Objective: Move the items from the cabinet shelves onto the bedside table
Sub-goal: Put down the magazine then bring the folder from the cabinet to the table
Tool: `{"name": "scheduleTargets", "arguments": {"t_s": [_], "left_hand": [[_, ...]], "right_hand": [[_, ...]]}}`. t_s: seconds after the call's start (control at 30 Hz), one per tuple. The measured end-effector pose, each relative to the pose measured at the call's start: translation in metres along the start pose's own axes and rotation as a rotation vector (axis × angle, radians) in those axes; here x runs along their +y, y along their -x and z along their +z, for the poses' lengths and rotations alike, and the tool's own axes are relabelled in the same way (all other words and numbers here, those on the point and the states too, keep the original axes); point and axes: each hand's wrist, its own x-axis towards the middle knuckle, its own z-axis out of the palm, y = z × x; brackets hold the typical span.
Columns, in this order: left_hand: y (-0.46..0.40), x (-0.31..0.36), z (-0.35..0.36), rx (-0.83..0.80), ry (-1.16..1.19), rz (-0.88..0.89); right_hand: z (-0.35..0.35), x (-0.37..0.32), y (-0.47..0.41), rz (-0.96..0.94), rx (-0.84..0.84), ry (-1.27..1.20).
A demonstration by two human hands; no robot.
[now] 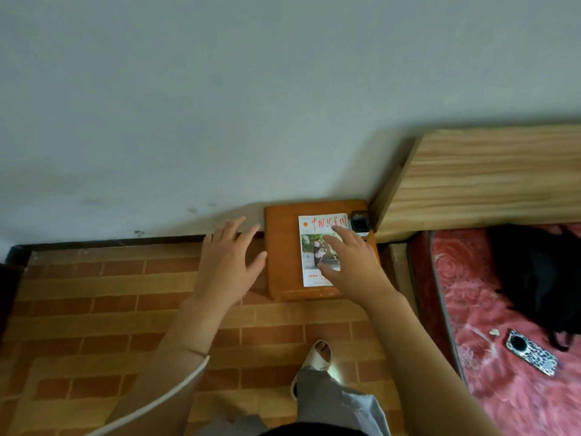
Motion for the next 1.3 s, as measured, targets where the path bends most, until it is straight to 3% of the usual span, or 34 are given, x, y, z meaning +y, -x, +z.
{"name": "scheduleTargets", "arguments": {"t_s": [0.33,0.67,1.03,1.3], "left_hand": [[0.144,-0.175,-0.142,0.264,0.126,-0.221],[0.347,-0.352,-0.218,0.520,0.094,-0.531],[0.559,-0.432,-0.237,0.735,0.048,-0.993],[0.657,-0.456,-0.232,0.798,-0.019,-1.338]], "right_hand": [[-0.009,-0.222,0.039,-0.266,0.126,0.126],[0.060,-0.478,0.074,-0.630,0.094,0.167],[0.158,-0.703,0.145,-1.085,-0.122,0.133],[0.248,-0.826,0.178,-1.343,-0.304,0.158]]}}
